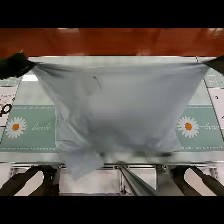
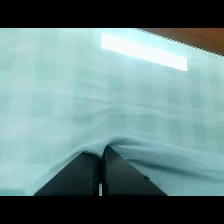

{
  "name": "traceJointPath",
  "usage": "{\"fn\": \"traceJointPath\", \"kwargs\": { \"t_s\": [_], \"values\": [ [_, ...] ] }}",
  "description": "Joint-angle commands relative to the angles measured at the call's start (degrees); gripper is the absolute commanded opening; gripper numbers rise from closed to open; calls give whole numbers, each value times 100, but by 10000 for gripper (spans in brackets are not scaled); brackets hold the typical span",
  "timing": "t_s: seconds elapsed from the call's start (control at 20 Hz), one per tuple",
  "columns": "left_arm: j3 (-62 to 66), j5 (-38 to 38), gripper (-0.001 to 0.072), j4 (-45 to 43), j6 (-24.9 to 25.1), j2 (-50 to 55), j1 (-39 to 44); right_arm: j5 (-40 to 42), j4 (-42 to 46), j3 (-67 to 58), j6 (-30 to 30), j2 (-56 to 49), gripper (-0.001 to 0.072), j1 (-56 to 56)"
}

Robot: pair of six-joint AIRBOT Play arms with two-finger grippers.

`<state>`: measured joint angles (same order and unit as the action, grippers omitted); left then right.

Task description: Fold the shirts.

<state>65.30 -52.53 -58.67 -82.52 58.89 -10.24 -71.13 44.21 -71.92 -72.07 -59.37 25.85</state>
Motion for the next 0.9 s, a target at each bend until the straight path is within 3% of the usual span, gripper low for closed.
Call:
{"fn": "traceJointPath", "kwargs": {
  "t_s": [0.0, 0.15, 0.3, 0.45, 0.6, 0.75, 0.85],
  "values": [
    [442, 994, 16, 136, 81, 1816, 273, 785, -1248, 175, 581, -1652, 29, -4],
    [1268, 994, 16, 323, 15, 3053, 328, 1045, -1443, -87, 772, -2857, 29, -247],
    [1908, 994, 16, 577, -2, 3832, 431, 1213, -1360, -835, 538, -3906, 29, -557],
    [2229, 994, 16, 579, -422, 4225, 457, 1252, -1202, -1652, 166, -4588, 29, -719],
    [2245, 938, 16, 577, -426, 4240, 428, 1021, -837, -2201, -125, -4905, 29, -791],
    [2251, 111, 16, 570, -374, 4131, 407, 562, -793, -2229, -74, -4811, 29, -708],
    [2251, -741, 16, 553, 127, 4009, 372, -70, -752, -2229, 81, -4701, 29, -501]
  ]
}}
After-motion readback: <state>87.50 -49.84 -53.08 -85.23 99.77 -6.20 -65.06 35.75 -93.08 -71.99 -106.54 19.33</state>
